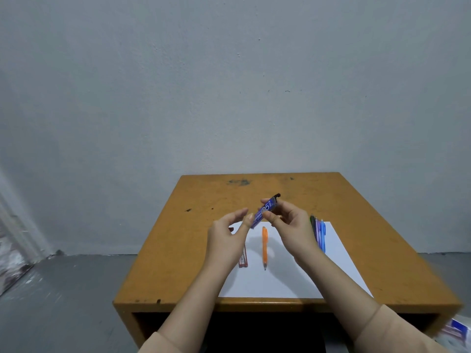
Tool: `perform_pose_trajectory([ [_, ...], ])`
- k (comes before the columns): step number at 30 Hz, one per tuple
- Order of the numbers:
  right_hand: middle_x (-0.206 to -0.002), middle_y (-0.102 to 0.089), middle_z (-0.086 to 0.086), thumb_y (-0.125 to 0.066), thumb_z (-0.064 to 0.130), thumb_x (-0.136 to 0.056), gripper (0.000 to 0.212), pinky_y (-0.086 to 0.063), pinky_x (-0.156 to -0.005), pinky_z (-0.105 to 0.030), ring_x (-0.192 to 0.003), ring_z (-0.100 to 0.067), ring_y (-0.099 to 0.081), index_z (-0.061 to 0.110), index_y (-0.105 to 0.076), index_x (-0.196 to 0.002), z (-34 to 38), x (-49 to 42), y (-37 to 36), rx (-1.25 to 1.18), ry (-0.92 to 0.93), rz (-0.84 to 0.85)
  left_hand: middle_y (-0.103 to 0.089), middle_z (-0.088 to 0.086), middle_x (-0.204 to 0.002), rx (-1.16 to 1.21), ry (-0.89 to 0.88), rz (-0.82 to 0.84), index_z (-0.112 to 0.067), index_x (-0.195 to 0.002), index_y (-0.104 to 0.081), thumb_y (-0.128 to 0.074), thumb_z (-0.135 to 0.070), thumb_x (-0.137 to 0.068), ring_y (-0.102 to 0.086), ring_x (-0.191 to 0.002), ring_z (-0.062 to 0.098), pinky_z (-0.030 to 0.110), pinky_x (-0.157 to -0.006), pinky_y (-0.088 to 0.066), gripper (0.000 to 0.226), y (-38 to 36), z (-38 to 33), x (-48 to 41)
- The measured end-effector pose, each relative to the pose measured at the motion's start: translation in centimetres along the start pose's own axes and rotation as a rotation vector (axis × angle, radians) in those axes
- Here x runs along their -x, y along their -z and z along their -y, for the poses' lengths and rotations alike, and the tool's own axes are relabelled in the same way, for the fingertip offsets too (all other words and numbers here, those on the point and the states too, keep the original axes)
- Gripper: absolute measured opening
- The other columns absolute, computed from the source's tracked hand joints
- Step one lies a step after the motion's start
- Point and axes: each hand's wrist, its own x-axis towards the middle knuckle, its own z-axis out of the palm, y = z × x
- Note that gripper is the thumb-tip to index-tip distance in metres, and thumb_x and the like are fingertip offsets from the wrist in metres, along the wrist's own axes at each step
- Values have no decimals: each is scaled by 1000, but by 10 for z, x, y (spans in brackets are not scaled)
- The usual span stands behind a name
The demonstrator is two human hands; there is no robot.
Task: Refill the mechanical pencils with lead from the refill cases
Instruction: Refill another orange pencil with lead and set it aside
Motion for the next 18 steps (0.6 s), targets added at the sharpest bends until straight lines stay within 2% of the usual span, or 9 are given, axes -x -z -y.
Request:
perform_pose_trajectory([
  [2,-96,-69,12,-67,10,-86,30,-50,-77,-18,-89,-5,-64,36,-66,-101,-1,-5,4,143,105,16,-70,-11,-102,102,43,0,-21,-106,-70,-62,-31,-91,-62,-102,2,21,-88,-48,21,1,-5,0],
  [5,-97,-62,5,-68,15,-85,28,-40,-77,-7,-89,-8,-58,23,-68,-112,-4,-13,8,408,338,16,-73,-5,-94,256,98,17,-19,-94,-71,-53,-34,-95,-67,-93,4,17,-78,-49,24,0,-13,2],
  [7,-96,-55,-2,-65,14,-84,32,-37,-79,-3,-89,-8,-52,20,-68,-115,-7,-18,10,542,481,22,-74,-1,-94,338,147,44,-18,-93,-71,-45,-36,-98,-69,-91,7,20,-79,-50,32,0,-16,2],
  [9,-98,-46,-3,-61,0,-82,41,-45,-83,-11,-91,-15,-53,22,-68,-117,-10,-23,12,612,564,45,-74,3,-93,409,191,65,-16,-92,-70,-39,-36,-100,-70,-89,12,27,-85,-51,38,0,-18,1],
  [11,-102,-42,-4,-58,-13,-79,53,-55,-80,-27,-91,-25,-57,19,-66,-120,-11,-26,14,678,632,82,-75,5,-92,441,215,64,-14,-93,-70,-36,-36,-101,-71,-89,14,30,-88,-50,42,0,-18,1],
  [13,-105,-41,-3,-60,-18,-74,65,-57,-75,-35,-90,-25,-55,21,-60,-127,-11,-28,15,789,698,91,-75,5,-91,446,227,47,-10,-96,-70,-33,-37,-101,-71,-89,15,30,-88,-51,46,-1,-16,1],
  [16,-105,-45,-1,-61,-26,-66,88,-53,-70,-34,-87,-19,-51,25,-46,-136,-11,-34,17,891,779,48,-75,6,-91,455,250,47,-10,-94,-70,-31,-40,-102,-71,-90,17,33,-92,-50,50,-2,-13,1],
  [18,-99,-52,-3,-60,-27,-67,87,-49,-71,-29,-85,-16,-48,19,-43,-139,-9,-37,17,903,828,37,-75,7,-92,468,258,57,-10,-92,-70,-30,-40,-102,-71,-91,17,35,-94,-49,50,-2,-13,2],
])
